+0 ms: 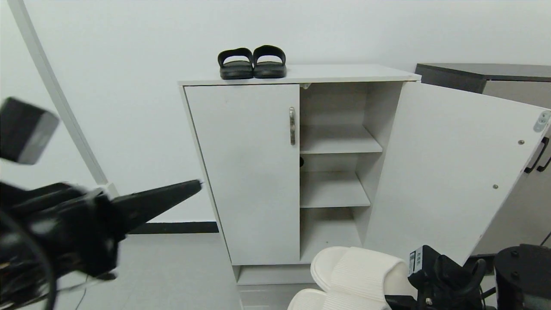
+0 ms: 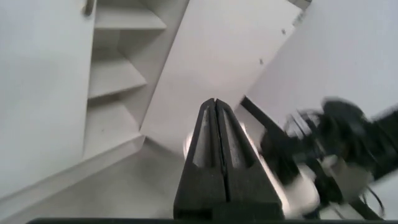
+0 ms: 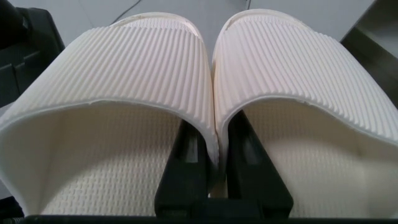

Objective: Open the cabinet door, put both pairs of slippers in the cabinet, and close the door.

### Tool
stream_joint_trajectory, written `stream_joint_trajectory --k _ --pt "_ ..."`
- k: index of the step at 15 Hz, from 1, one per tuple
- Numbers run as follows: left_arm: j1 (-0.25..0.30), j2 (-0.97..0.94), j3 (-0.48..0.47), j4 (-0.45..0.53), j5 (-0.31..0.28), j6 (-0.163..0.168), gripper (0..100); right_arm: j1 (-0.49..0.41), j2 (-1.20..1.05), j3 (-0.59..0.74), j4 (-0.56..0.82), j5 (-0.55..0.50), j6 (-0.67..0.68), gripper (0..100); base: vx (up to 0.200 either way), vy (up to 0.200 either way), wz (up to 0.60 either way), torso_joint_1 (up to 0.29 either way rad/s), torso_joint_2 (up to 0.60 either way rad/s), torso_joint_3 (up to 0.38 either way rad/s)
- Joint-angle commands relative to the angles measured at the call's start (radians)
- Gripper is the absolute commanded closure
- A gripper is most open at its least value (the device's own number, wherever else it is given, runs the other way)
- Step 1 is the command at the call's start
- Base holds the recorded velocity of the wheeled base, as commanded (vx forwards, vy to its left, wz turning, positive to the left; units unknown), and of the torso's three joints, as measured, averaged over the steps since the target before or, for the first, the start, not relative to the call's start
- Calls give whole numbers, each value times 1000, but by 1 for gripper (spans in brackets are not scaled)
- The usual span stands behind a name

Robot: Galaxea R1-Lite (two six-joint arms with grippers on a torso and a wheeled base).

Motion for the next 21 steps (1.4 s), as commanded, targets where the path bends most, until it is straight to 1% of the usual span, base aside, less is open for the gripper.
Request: stream_joint_trajectory --k 1,2,3,4,5,6,7,8,9,10,11,12,13,14,15,16,17,18,20,21 --pt "31 -576 35 454 2 31 100 1 -2 0 -1 0 0 100 0 0 0 0 0 0" --pt "37 -653 9 568 2 37 100 -1 -2 0 -1 0 0 100 0 0 0 0 0 0" --pt "98 -717 0 654 6 47 100 -1 0 -2 -1 0 0 100 0 0 0 0 0 0" --pt "156 -772 4 687 8 50 100 -1 0 -2 -1 0 0 100 0 0 0 0 0 0" --pt "178 -797 6 697 8 50 100 -2 0 -2 -1 0 1 100 0 0 0 0 0 0" --pt "272 -858 -5 737 9 51 100 -2 0 -5 -1 0 1 100 0 0 0 0 0 0" --pt "348 -886 -5 770 9 54 100 -2 3 -8 -1 0 1 100 0 0 0 0 0 0" --pt "408 -903 9 795 9 65 100 -4 6 -9 -1 0 1 100 0 0 0 0 0 0" --pt "459 -913 32 812 8 97 100 -5 8 -14 -1 0 1 100 0 0 0 0 0 0" --pt "532 -936 110 813 9 191 100 -15 15 -20 -1 2 1 100 0 0 0 0 0 0" --pt "569 -955 176 810 17 270 100 -19 26 -29 -1 2 1 100 0 0 0 0 0 0" --pt "568 -955 254 795 106 369 100 -25 40 -37 -1 3 1 100 0 0 0 0 0 0" --pt "566 -956 340 740 207 415 100 -27 50 -40 -2 3 1 100 0 0 0 0 0 0" --pt "568 -956 454 623 273 430 100 -27 61 -43 -10 2 1 100 0 0 0 0 0 0" --pt "564 -959 524 474 287 424 100 -28 72 -42 -19 0 3 100 0 0 0 0 0 0" --pt "563 -967 541 430 287 424 100 -33 75 -43 -22 0 4 100 0 0 0 0 0 0" --pt "541 -1004 558 416 273 470 100 -39 92 -46 -27 0 4 100 0 0 0 0 0 0" --pt "541 -1004 561 408 259 519 100 -44 107 -46 -35 0 7 100 0 0 0 0 0 0" --pt "541 -1004 561 410 261 522 100 -53 150 -52 -76 -1 9 100 0 0 0 0 0 0" --pt "541 -1004 563 410 284 517 100 -62 187 -74 -113 -27 10 100 0 0 0 0 0 0"
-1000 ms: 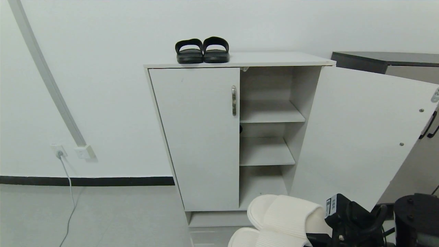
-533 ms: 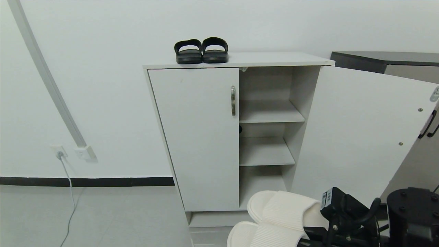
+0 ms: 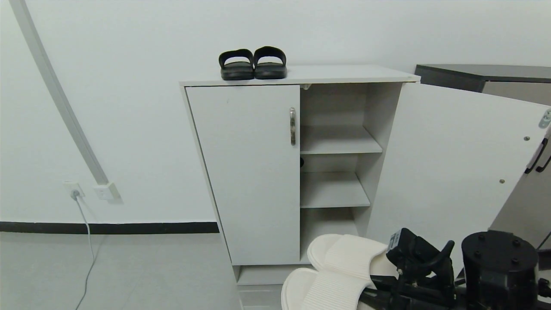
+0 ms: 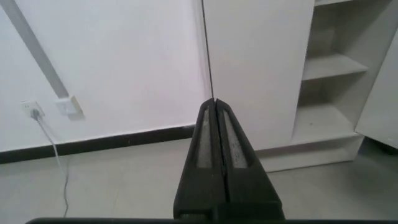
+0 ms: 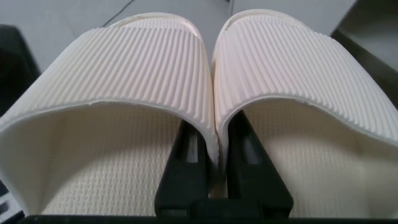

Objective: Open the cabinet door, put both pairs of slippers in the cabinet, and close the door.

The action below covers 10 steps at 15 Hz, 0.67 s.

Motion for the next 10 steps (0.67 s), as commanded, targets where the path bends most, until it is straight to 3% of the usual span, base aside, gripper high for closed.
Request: stream_joint_trajectory --k 1,3,4,6,10 --pt "-1 -6 5 -1 52 -12 100 -11 98 -42 -41 -60 3 100 0 0 0 0 0 0" --pt "-1 -6 4 -1 60 -22 100 -11 147 -77 -70 -127 18 100 0 0 0 0 0 0" --pt "-1 -6 16 12 38 -58 100 -11 176 -107 -89 -162 52 100 0 0 0 0 0 0" --pt "-1 -6 18 12 35 -94 100 -12 224 -179 -93 -242 115 100 0 0 0 0 0 0" --pt "-1 -5 18 10 -38 -102 100 -12 360 -340 -90 -551 207 100 0 0 0 0 0 0"
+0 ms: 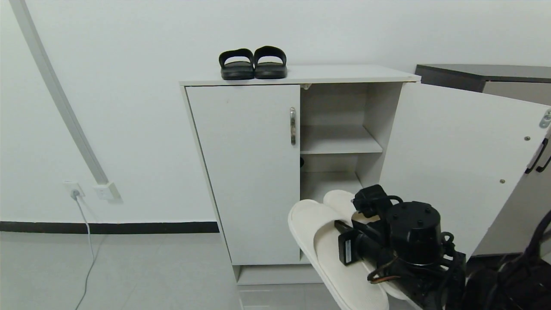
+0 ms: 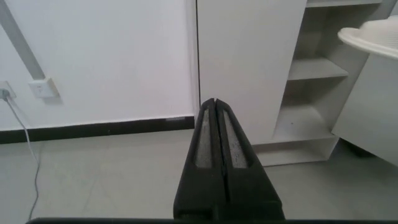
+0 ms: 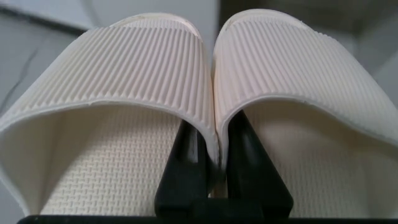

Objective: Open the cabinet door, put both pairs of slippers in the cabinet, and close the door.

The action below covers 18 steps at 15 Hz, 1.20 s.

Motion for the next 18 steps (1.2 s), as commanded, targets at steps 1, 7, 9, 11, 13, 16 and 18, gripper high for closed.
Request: stream_joint_trajectory --k 1,7,9,11,13,16,18 --pt "0 2 0 1 -1 -4 100 0 111 -88 3 -98 31 100 0 0 0 0 0 0" --pt "0 2 0 1 -1 -4 100 -15 277 -278 95 -358 112 100 0 0 0 0 0 0" --pt "0 2 0 1 -1 -4 100 -35 295 -298 106 -368 128 100 0 -100 0 1 1 -1" --pt "0 2 0 1 -1 -4 100 -38 312 -308 106 -394 128 100 0 -200 0 5 0 2" --pt "0 2 0 1 -1 -4 100 -38 314 -308 106 -394 128 100 0 -200 0 5 7 5" --pt "0 2 0 1 -1 -4 100 -38 334 -311 100 -389 128 100 0 -67 0 1 2 -1" --pt "0 2 0 1 -1 -4 100 -33 384 -318 62 -366 124 100 0 0 0 0 0 0"
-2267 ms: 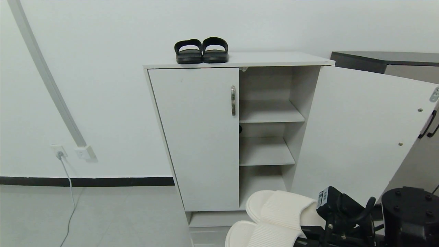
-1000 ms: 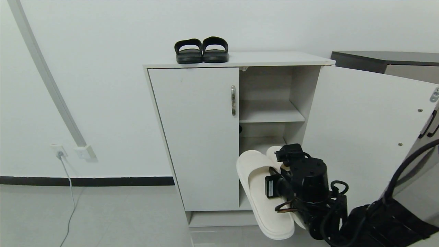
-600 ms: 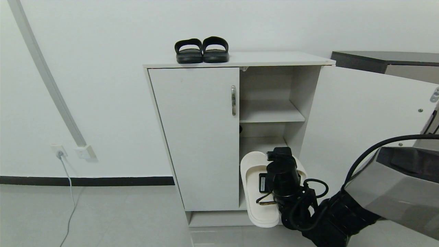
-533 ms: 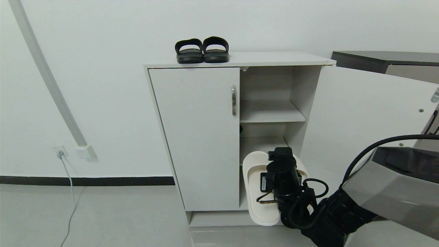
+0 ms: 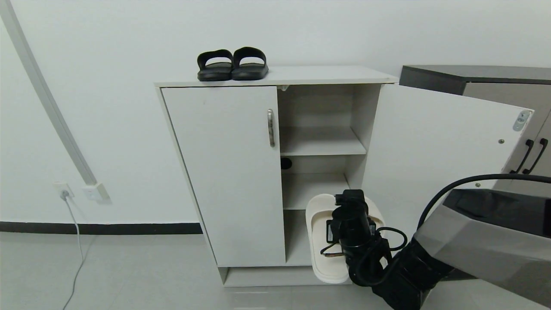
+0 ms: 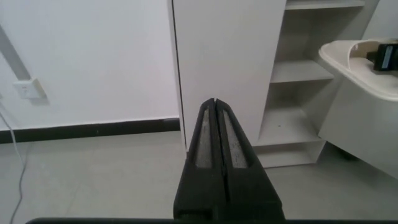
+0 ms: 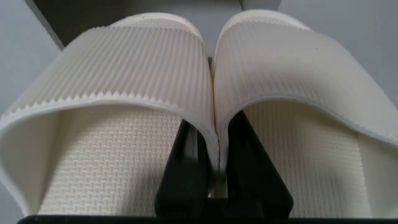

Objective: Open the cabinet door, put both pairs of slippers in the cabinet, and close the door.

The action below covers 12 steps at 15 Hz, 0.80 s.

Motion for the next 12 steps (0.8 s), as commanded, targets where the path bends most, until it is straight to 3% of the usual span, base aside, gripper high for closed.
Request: stream_joint_trajectory --k 1,4,12 --pt "0 2 0 -1 0 0 100 7 67 -14 -51 25 -11 100 0 0 0 0 0 0" --pt "0 2 0 -1 0 -2 100 2 121 -23 -147 76 -85 100 0 0 0 0 0 0" --pt "0 2 0 1 0 0 100 -12 207 -109 -147 77 -91 100 0 0 0 0 0 0"
